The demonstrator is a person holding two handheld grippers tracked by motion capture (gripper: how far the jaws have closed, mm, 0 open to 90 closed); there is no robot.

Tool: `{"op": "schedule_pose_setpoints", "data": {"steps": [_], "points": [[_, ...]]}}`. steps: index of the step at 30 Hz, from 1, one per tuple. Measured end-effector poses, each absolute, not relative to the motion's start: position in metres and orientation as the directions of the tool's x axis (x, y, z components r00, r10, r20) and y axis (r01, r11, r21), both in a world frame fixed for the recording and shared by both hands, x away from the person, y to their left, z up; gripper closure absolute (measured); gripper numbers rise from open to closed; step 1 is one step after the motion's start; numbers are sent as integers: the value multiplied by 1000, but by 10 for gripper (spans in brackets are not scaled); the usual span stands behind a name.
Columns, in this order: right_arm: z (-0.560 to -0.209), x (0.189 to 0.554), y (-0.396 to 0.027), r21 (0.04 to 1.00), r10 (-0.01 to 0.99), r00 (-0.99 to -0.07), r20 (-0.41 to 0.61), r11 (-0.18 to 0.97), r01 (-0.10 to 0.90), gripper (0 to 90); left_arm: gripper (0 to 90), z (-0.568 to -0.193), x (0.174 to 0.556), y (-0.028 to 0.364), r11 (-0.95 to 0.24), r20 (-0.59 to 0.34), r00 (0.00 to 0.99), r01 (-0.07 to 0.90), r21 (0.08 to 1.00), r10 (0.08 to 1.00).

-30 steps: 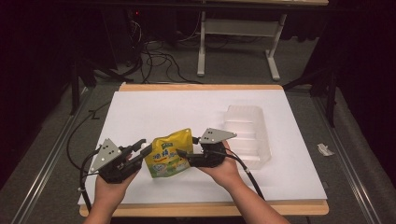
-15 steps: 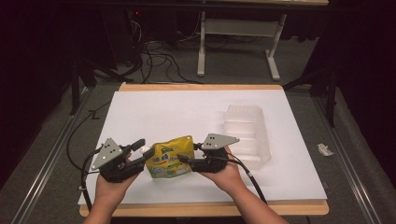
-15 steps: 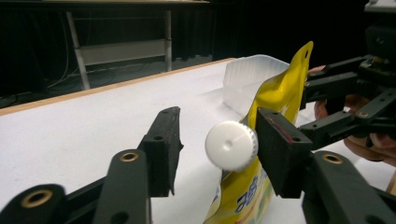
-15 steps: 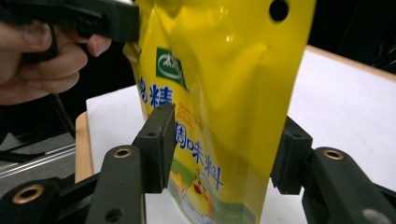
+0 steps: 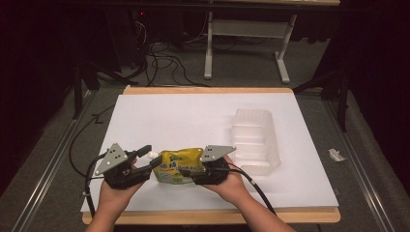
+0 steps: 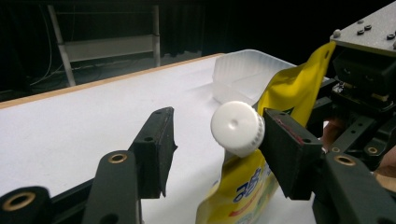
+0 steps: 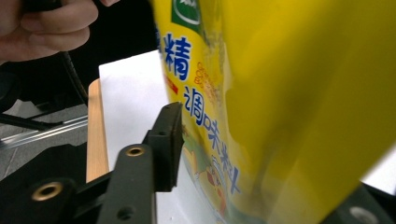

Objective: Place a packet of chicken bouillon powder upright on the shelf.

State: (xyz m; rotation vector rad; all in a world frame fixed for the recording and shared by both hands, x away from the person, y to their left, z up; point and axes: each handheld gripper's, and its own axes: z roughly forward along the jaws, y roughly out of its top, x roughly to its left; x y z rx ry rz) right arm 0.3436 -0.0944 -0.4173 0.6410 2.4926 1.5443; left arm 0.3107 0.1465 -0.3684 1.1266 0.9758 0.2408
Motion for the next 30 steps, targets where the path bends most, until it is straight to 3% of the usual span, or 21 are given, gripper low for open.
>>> {"op": "schedule_pose_setpoints", "data": {"steps": [10, 30], "points": [[-420, 347, -101, 883, 415, -896, 156, 348, 314, 797, 461, -370, 311, 145, 445, -527, 584, 293, 846, 617], [-421, 347, -102, 883, 430, -885, 177, 327, 335, 873, 452, -373, 311, 145, 437, -518, 592, 289, 852, 618]]}}
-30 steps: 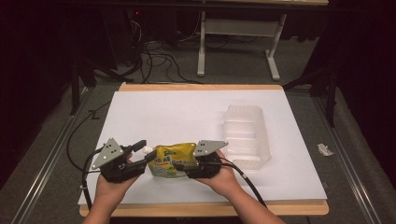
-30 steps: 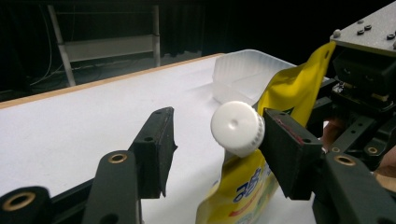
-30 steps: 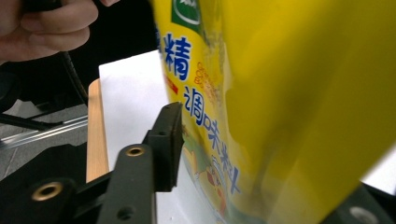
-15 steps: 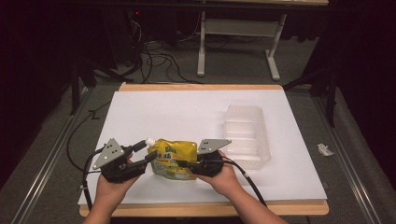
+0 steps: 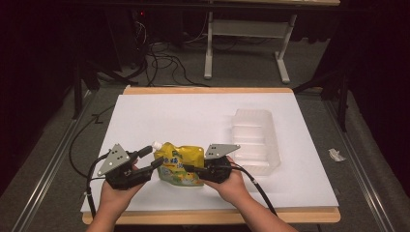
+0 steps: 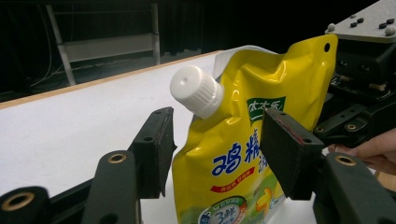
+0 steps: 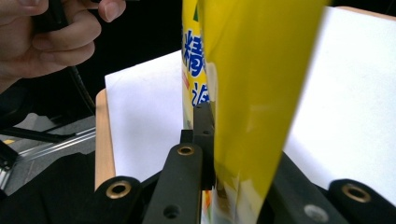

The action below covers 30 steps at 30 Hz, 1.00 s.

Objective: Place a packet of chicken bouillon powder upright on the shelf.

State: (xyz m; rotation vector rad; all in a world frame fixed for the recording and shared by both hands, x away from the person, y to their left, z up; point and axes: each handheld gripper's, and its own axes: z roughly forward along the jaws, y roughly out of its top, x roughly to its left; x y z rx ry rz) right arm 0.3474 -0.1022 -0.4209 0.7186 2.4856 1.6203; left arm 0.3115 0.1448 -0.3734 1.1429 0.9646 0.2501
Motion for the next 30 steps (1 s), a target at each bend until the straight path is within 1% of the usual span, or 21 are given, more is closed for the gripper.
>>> {"op": "schedule_pose_setpoints", "data": {"steps": [9, 30], "points": [[-415, 346, -110, 893, 464, -871, 161, 307, 329, 884, 441, -376, 314, 147, 453, -524, 578, 277, 847, 626], [-405, 343, -120, 909, 475, -870, 136, 289, 300, 882, 438, -383, 322, 154, 447, -518, 546, 271, 853, 659]]}}
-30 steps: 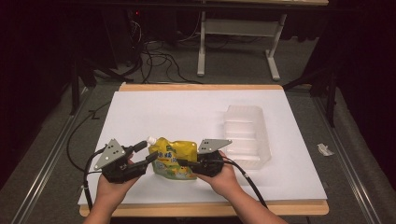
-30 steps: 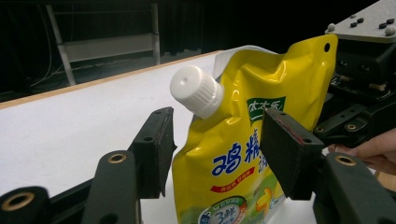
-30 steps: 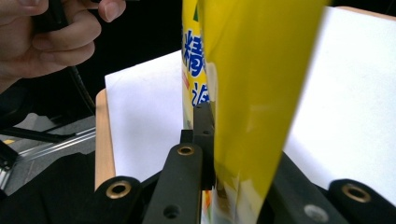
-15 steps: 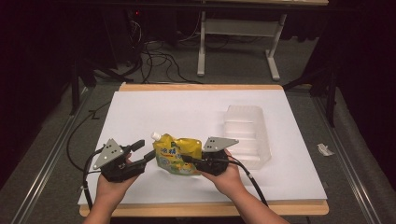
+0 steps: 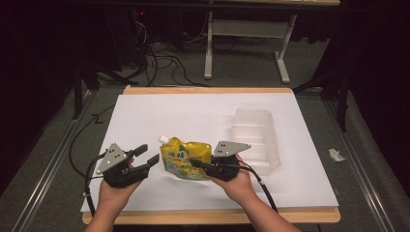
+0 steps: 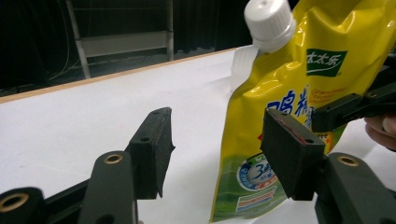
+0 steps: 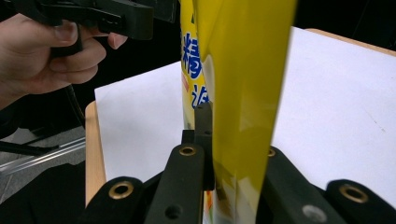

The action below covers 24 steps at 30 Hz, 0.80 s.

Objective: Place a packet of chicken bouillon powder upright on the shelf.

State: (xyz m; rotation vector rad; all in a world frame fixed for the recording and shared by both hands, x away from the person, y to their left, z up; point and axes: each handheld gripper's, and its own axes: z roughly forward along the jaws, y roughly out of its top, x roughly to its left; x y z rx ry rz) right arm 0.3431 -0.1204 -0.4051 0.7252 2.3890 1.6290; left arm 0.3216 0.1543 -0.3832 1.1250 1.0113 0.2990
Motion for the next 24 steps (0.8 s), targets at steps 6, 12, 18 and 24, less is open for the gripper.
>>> {"op": "schedule_pose_setpoints", "data": {"steps": [6, 12, 18, 24], "points": [[-404, 343, -122, 911, 475, -870, 133, 288, 297, 882, 439, -386, 327, 163, 450, -519, 523, 264, 853, 676], [-402, 341, -124, 911, 480, -867, 135, 283, 299, 882, 440, -394, 333, 169, 450, -526, 494, 273, 850, 692], [-400, 341, -125, 915, 478, -869, 125, 284, 288, 882, 440, -399, 336, 171, 442, -521, 480, 278, 853, 705], [-396, 340, -129, 920, 477, -871, 119, 277, 278, 883, 442, -402, 338, 173, 439, -520, 470, 280, 854, 713]]}}
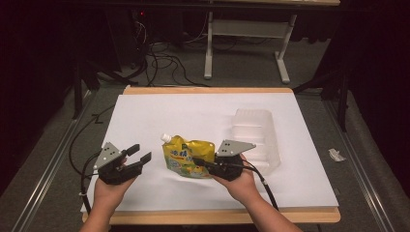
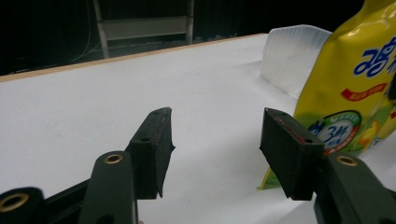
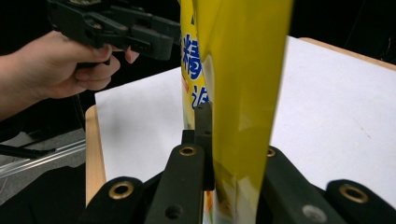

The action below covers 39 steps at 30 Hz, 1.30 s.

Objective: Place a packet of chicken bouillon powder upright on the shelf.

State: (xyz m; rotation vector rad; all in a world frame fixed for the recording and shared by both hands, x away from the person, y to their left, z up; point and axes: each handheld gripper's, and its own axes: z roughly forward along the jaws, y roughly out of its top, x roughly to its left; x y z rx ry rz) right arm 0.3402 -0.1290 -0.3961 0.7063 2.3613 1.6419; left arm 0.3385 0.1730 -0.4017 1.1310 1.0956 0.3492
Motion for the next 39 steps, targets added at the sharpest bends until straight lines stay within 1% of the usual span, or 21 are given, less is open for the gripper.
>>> {"op": "schedule_pose_setpoints", "data": {"steps": [12, 27, 39], "points": [[-378, 338, -146, 939, 482, -870, 105, 241, 247, 883, 419, -417, 345, 171, 412, -504, 438, 292, 863, 745], [-361, 336, -169, 951, 502, -861, 85, 217, 220, 883, 420, -420, 346, 170, 407, -504, 433, 301, 862, 747], [-346, 335, -196, 961, 534, -843, 66, 194, 198, 883, 422, -425, 348, 168, 405, -506, 430, 309, 860, 747]]}}
